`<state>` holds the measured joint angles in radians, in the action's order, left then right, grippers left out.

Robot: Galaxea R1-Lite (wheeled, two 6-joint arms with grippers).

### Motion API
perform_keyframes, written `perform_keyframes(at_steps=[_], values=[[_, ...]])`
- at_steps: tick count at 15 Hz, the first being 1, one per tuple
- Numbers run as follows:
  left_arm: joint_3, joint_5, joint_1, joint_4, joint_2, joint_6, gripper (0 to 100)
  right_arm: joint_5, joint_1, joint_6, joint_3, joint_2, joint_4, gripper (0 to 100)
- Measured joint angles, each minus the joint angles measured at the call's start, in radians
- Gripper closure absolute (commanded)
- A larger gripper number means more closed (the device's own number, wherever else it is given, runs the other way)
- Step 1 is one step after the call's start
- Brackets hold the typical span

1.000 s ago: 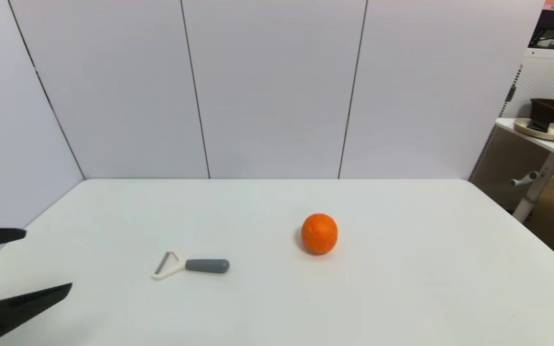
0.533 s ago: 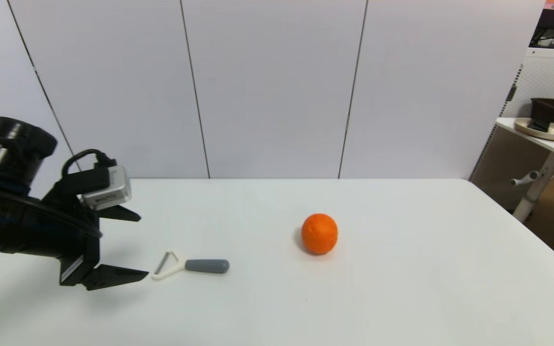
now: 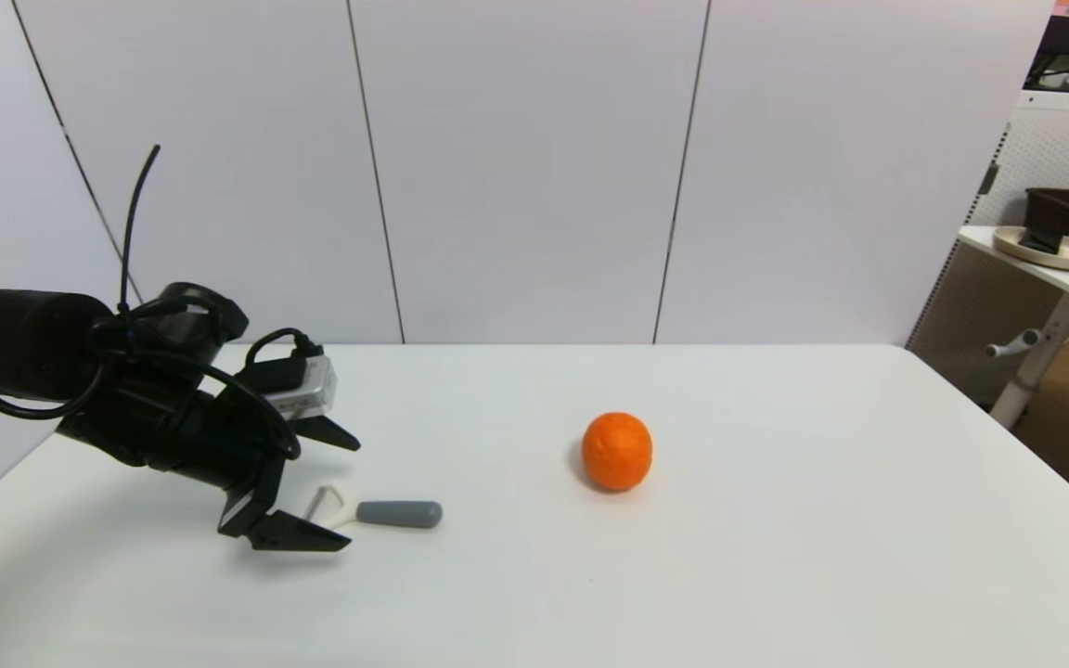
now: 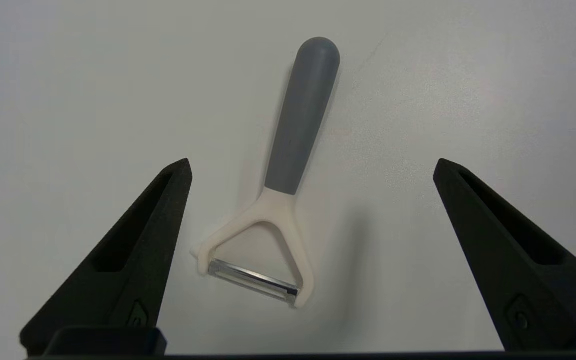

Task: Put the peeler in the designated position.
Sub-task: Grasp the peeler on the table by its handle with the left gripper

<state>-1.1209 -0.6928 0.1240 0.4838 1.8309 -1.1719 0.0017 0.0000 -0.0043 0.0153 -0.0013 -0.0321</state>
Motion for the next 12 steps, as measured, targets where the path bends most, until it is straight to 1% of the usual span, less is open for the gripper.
perform_keyframes(at_steps=[2, 6, 12], values=[[-0.011, -0.004, 0.003, -0.013, 0.038, 0.0, 0, 0.0, 0.0, 0.0, 0.0, 0.0, 0.0, 0], [-0.02, -0.006, 0.004, -0.1, 0.109, -0.001, 0, 0.0, 0.0, 0.0, 0.0, 0.0, 0.0, 0], [-0.019, -0.006, 0.006, -0.104, 0.161, 0.0, 0, 0.0, 0.0, 0.0, 0.0, 0.0, 0.0, 0]])
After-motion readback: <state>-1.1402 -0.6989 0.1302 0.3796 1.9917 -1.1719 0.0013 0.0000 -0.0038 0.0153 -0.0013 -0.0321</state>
